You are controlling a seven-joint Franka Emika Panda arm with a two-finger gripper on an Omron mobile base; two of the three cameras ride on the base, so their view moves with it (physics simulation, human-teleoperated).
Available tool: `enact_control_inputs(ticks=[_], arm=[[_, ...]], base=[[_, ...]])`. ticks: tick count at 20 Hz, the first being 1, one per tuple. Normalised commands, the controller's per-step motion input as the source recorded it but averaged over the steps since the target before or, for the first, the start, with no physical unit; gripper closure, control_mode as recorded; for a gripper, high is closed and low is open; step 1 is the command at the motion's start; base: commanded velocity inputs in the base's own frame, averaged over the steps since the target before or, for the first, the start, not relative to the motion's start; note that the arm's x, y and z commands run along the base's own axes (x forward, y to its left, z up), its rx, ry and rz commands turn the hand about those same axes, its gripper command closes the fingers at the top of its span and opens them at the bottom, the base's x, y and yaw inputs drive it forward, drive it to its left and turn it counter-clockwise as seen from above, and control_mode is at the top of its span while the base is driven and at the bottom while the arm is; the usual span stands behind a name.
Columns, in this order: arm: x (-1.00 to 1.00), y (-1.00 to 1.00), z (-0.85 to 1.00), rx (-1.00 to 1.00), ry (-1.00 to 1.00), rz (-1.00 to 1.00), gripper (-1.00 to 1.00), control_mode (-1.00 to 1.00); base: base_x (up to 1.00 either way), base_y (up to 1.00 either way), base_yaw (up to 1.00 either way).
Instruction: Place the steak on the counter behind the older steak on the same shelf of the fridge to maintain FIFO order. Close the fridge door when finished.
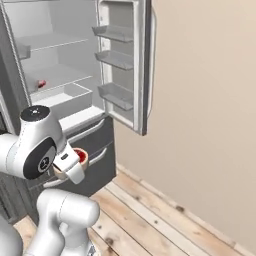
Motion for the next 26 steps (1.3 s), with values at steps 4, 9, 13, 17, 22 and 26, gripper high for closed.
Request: enact_control_inputs(ticks=[4, 9, 13, 17, 22, 26], arm=[[0.00, 0.00, 0.00, 0.00, 0.00, 0.00, 1.00, 1.00], [0.00, 0.00, 0.00, 0.00, 0.00, 0.00, 1.00, 1.00], [0.00, 0.00, 0.00, 0.00, 0.00, 0.00, 1.00, 1.00], [0.00, 0.00, 0.00, 0.00, 0.00, 0.00, 1.00, 1.00], [0.00, 0.00, 0.00, 0.00, 0.00, 0.00, 1.00, 1.00], [0.00, 0.00, 0.00, 0.00, 0.00, 0.00, 1.00, 1.00]], base=[[0.43, -0.72, 0.59], [0.55, -0.59, 0.61], [0.54, -0.47, 0.57], [0.59, -0.49, 0.56], [0.64, -0.46, 0.53], [0.72, -0.30, 0.46]])
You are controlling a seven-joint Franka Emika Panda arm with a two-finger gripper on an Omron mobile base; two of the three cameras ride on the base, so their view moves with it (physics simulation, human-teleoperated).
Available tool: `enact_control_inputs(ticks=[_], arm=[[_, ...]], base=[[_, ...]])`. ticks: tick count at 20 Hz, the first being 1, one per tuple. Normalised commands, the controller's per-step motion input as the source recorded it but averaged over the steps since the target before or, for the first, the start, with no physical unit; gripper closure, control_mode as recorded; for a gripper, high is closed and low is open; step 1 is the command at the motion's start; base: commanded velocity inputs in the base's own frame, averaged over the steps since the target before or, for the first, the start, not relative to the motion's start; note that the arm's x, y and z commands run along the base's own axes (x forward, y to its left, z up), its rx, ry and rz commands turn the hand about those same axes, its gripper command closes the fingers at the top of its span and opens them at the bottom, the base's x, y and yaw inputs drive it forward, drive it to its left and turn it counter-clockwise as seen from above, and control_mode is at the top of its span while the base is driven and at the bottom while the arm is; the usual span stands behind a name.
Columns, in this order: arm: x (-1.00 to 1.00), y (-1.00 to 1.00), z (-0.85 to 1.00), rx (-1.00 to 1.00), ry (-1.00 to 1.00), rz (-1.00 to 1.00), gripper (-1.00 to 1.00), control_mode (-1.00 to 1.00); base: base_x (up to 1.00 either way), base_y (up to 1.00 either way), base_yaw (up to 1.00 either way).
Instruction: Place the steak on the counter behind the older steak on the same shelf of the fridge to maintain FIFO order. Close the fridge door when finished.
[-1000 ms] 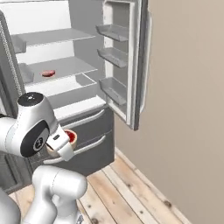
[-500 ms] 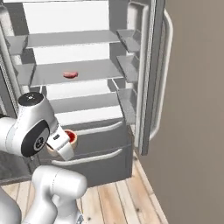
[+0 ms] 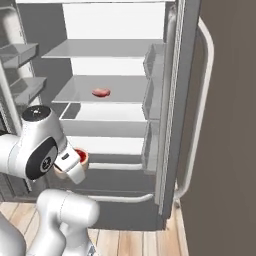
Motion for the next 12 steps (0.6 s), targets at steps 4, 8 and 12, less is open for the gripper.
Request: enact_control_inputs(ticks=[4, 8, 12], arm=[[0.00, 0.00, 0.00, 0.00, 0.00, 0.00, 1.00, 1.00], [0.00, 0.00, 0.00, 0.00, 0.00, 0.00, 1.00, 1.00], [0.00, 0.00, 0.00, 0.00, 0.00, 0.00, 1.00, 1.00]], base=[[0.77, -0.17, 0.34], [0.69, -0.28, 0.29], [0.63, -0.42, 0.26]])
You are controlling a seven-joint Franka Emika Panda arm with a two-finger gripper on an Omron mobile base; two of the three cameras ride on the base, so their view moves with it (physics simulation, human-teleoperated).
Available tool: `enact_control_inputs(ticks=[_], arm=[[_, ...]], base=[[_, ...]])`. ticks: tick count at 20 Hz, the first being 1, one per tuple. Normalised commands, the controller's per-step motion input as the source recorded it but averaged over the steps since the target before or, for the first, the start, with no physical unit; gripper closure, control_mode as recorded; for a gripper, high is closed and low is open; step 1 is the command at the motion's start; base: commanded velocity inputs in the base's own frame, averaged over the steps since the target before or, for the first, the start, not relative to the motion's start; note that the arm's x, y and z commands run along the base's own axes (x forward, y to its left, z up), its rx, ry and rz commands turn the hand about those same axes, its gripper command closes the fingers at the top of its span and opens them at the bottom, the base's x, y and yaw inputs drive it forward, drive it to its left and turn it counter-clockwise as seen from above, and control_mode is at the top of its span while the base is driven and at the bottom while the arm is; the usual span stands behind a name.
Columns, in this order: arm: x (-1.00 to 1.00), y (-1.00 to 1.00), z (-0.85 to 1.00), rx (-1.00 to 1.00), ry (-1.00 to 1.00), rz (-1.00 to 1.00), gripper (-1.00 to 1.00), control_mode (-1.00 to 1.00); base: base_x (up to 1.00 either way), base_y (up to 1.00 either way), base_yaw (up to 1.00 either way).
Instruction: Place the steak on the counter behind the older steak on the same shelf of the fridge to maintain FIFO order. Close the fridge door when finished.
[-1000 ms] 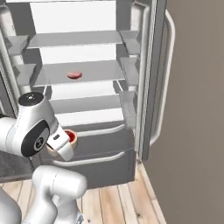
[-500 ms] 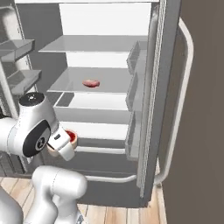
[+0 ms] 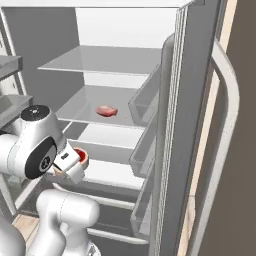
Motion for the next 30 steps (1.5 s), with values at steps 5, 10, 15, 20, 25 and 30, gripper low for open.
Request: enact_control_inputs(ticks=[5, 10, 15, 20, 25, 30], arm=[[0.00, 0.00, 0.00, 0.00, 0.00, 0.00, 1.00, 1.00], [0.00, 0.00, 0.00, 0.00, 0.00, 0.00, 1.00, 1.00], [0.67, -0.10, 0.31, -0.05, -0.22, 0.07, 1.00, -1.00], [0.47, -0.12, 0.43, -0.14, -0.30, 0.06, 1.00, -1.00], [0.37, -0.18, 0.09, -0.10, -0.26, 0.06, 1.00, -1.00], [0.22, -0.31, 0.00, -0.05, -0.17, 0.05, 1.00, -1.00]], base=[[0.77, -0.29, 0.18], [0.76, -0.18, 0.12], [0.00, 0.00, 0.00], [0.00, 0.00, 0.00], [0.00, 0.00, 0.00], [0.00, 0.00, 0.00]])
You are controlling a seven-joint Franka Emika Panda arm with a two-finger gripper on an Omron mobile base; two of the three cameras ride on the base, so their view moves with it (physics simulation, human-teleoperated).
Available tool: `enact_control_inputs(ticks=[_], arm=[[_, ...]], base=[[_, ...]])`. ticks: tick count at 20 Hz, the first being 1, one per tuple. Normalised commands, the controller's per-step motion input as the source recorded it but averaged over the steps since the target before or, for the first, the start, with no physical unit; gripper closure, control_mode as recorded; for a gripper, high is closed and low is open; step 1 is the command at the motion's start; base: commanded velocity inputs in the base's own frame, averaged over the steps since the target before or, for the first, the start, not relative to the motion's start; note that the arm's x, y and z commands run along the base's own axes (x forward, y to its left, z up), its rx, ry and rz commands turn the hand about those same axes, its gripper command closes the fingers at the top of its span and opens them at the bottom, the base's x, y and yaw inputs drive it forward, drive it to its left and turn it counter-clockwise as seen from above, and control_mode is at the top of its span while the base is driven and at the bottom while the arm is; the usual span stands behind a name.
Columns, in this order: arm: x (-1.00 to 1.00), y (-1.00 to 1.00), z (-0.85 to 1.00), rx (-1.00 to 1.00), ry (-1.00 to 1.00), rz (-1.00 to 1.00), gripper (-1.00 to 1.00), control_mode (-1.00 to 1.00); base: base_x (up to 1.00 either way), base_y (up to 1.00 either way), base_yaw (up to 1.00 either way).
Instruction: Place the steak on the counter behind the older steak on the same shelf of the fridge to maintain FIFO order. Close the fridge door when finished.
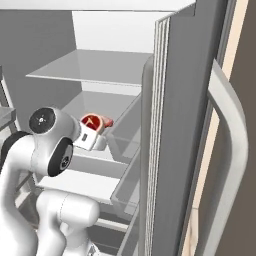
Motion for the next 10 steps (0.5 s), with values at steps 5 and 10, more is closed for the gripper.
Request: enact_control_inputs(ticks=[5, 10], arm=[[0.58, -0.38, 0.11, 0.01, 0.04, 0.00, 1.00, -1.00], [0.51, -0.14, 0.02, 0.00, 0.07, 0.00, 1.00, -1.00]], base=[[0.00, 0.00, 0.00], [0.00, 0.00, 0.00]])
